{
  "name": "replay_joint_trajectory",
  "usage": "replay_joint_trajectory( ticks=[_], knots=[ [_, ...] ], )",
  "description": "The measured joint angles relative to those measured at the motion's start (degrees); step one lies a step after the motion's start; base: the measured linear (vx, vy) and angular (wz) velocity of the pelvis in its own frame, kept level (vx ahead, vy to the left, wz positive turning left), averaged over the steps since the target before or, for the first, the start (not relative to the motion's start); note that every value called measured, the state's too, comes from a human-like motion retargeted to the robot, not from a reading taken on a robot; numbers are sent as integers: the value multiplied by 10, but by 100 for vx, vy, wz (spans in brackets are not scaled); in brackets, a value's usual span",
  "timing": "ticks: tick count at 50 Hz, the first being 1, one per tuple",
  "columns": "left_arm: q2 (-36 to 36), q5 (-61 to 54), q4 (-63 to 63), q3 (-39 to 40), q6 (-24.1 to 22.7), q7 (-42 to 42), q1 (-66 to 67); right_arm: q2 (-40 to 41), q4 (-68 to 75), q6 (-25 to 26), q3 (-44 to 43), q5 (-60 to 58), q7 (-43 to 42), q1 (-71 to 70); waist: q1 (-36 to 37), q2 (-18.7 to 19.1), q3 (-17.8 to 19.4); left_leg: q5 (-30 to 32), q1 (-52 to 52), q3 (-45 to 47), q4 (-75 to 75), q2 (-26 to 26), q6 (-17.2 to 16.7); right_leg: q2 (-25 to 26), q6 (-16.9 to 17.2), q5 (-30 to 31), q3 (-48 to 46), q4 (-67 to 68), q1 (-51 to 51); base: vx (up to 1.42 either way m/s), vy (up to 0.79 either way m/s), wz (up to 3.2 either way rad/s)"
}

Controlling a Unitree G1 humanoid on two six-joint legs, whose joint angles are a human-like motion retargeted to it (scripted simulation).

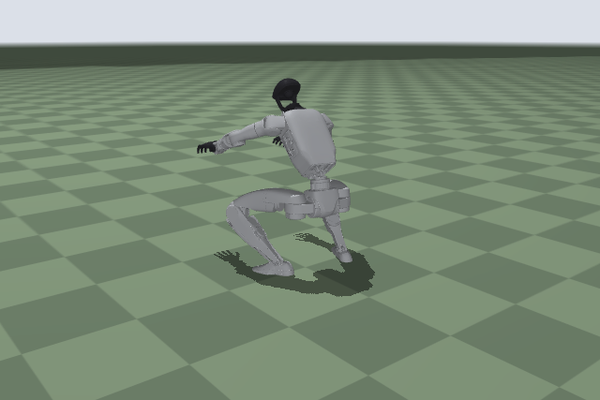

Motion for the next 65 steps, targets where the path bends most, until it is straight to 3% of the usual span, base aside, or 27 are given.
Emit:
replay_joint_trajectory(
  ticks=[5, 8, 16, 20, 25, 32, 35, 38, 42, 50, 60, 65],
  knots=[
    [-125, -10, 119, -29, 14, 57, 81, 76, 67, 17, 71, 0, 22, 44, 16, 26, 0, -52, -5, -81, 146, 11, 6, 49, 37, 0, 50, 122, -1, -14, 7, -43],
    [-177, -9, 133, -38, 11, 100, 134, 111, 96, 27, 99, -8, 21, 83, 9, 26, 0, -53, -5, -120, 214, -18, 10, 71, 71, 0, 105, 196, -1, -15, -4, 13],
    [-258, -3, 115, -5, 21, 171, 254, 199, 153, 55, 115, -78, -41, 177, -2, 23, 0, -54, -5, -187, 298, -78, -32, 141, 135, 0, 190, 298, -1, -8, -4, 4],
    [-246, 39, 83, 12, 30, 179, 315, 222, 174, 68, 139, -135, -64, 230, -28, 10, 0, -53, -5, -171, 288, -83, -27, 123, 128, 0, 175, 290, -1, -8, -2, 24],
    [-226, 108, 85, -4, 35, 160, 333, 254, 226, 72, 183, -168, -28, 248, -33, -15, 0, -52, -5, -141, 253, -57, -21, 100, 125, 0, 142, 246, -1, -4, 0, -3],
    [-206, 92, 107, -32, 29, 65, 364, 253, 215, 37, 217, -85, 205, 270, -45, -32, 0, -51, -5, -150, 255, -62, -31, 98, 132, 0, 130, 247, -1, 0, 0, 0],
    [-204, 41, 100, -37, 23, -20, 375, 242, 195, 48, 222, -30, 318, 275, -49, -33, 0, -51, -5, -159, 267, -70, -34, 104, 140, 0, 138, 261, -1, 0, 0, 0],
    [-207, -14, 93, -32, 30, -113, 381, 241, 192, 69, 216, -8, 366, 276, -54, -34, 0, -51, -5, -167, 279, -77, -32, 112, 142, 0, 147, 275, -1, 0, 0, 0],
    [-217, -65, 98, -20, 52, -182, 384, 255, 208, 87, 193, 0, 353, 271, -62, -36, 0, -51, -5, -173, 288, -81, -24, 121, 139, 0, 156, 284, -1, 0, 0, 0],
    [-239, -91, 96, -13, 44, -138, 383, 280, 201, 73, 175, 28, 285, 264, -69, -35, 0, -51, -5, -168, 281, -74, -12, 121, 132, 0, 151, 275, -1, 0, 0, 0],
    [-240, -86, 55, -41, 41, -143, 379, 278, 170, 84, 235, 2, 356, 269, -63, -31, 0, -52, -5, -168, 284, -79, -15, 123, 133, 0, 159, 280, -1, 0, 0, 0],
    [-242, -81, 62, -39, 47, -135, 385, 278, 168, 87, 230, 1, 344, 271, -62, -30, 0, -52, -5, -167, 286, -79, -11, 124, 131, 0, 165, 282, -1, 0, 0, 0]
  ],
)
